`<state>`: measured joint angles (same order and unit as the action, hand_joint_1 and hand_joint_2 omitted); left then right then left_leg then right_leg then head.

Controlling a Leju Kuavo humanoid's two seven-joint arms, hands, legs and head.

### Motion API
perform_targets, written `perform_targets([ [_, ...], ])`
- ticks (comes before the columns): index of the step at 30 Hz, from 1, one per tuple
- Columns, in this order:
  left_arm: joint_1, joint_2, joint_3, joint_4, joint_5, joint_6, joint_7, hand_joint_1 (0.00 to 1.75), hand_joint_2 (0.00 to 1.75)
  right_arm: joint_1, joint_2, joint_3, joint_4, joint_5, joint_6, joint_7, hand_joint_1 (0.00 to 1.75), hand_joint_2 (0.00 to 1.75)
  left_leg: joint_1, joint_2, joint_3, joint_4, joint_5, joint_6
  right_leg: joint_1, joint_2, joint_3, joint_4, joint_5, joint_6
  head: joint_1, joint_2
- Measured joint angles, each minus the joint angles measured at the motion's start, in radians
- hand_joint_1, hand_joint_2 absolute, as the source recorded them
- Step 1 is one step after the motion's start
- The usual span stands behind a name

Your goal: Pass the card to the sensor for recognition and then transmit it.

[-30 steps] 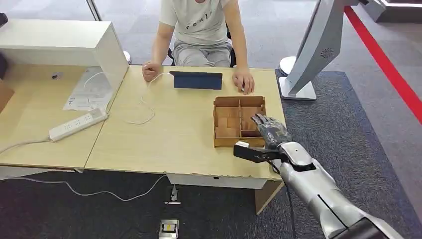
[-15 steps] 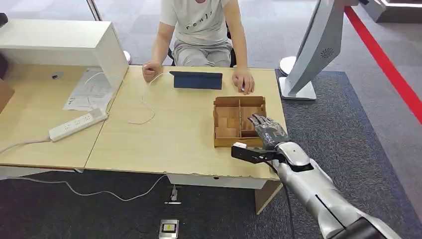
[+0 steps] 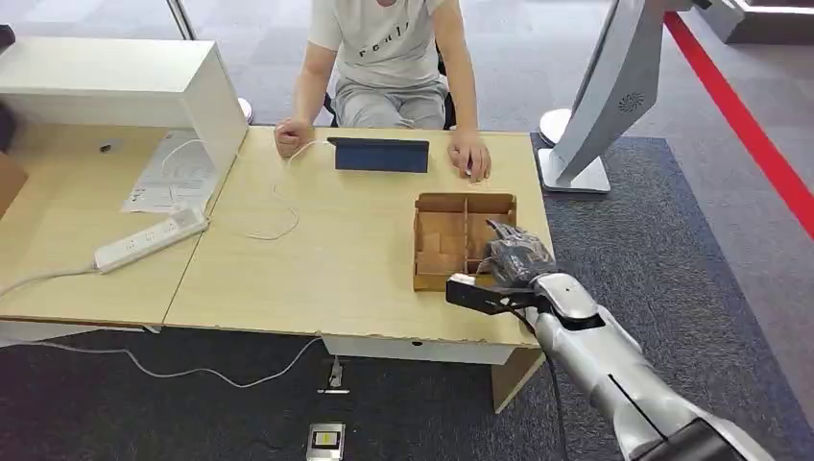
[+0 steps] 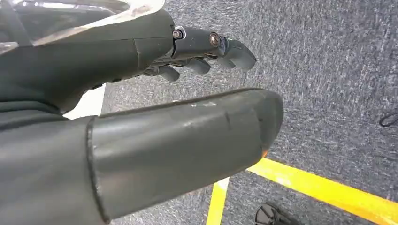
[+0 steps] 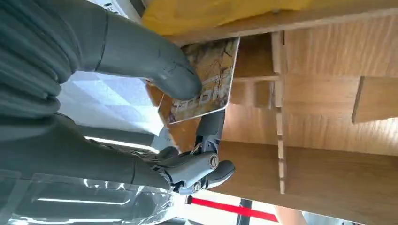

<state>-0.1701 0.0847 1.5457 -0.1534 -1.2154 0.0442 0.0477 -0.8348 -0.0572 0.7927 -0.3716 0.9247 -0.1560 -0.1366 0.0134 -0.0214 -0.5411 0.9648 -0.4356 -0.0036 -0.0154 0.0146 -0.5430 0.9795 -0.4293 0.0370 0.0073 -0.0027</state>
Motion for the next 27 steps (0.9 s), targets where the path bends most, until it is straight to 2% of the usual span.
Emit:
perform_targets([
  [27, 0.0, 0.0, 0.0, 0.0, -0.011, 0.004, 0.008, 0.0, 0.0, 0.029, -0.004, 0.0, -0.004, -0.039, -0.033, -0.021, 1.75, 1.75, 0.0, 0.0, 0.0, 0.0, 0.0, 0.0, 0.0, 0.0, 0.0, 0.0, 0.0, 0.0, 0.0, 0.0],
])
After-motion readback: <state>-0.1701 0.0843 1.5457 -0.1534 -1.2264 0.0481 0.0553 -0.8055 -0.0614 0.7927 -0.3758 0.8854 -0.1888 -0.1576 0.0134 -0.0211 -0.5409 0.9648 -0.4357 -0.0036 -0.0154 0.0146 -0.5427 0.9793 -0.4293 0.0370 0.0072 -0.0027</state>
